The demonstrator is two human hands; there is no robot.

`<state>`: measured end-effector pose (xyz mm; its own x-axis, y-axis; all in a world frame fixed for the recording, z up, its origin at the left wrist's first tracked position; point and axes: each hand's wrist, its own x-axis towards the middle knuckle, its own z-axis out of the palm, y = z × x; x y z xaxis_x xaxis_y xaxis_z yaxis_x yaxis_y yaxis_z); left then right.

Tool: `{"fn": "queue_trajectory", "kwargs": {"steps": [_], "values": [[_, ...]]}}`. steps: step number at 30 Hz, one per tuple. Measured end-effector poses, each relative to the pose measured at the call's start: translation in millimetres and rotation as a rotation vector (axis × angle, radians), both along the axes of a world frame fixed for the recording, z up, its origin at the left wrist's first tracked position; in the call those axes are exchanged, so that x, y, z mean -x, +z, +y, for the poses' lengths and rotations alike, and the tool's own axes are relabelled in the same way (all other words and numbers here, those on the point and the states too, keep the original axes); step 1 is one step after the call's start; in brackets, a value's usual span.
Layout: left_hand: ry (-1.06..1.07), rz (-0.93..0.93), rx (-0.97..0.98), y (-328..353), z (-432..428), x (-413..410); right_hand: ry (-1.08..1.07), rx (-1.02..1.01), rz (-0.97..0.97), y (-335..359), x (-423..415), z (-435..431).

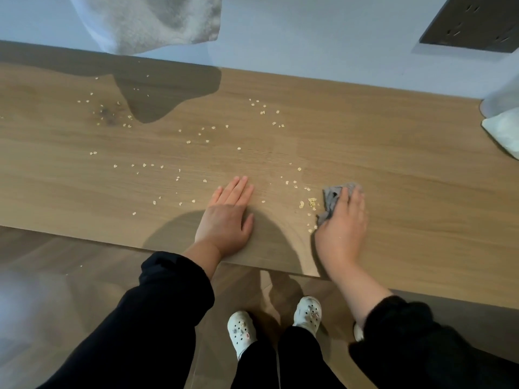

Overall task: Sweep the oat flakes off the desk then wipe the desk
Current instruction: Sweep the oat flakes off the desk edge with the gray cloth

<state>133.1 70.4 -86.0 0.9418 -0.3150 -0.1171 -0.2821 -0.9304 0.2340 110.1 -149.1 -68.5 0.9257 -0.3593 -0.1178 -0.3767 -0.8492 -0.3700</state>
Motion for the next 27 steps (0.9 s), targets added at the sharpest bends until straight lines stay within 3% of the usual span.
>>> {"fn": "queue_trajectory", "kwargs": {"steps": [6,10,13,18,21,27], "values": [[-0.081,-0.015,-0.079,-1,10,6,0.125,0.101,0.074,4,4,-5],[-0.186,0.015,-0.106,0,38,20,-0.04,0.154,0.072,1,20,-43],[-0.194,-0.04,-0.116,-3,40,22,-0.13,0.116,0.057,-2,10,-12],[-0.165,-0.098,-0.134,-6,40,22,0.054,0.111,0.028,-7,-14,61],[-0.169,-0.077,-0.143,-5,39,20,0.104,0.088,0.021,-5,-14,54],[-0.152,-0.073,-0.126,-5,39,22,-0.074,0.079,-0.008,1,-34,5]]}}
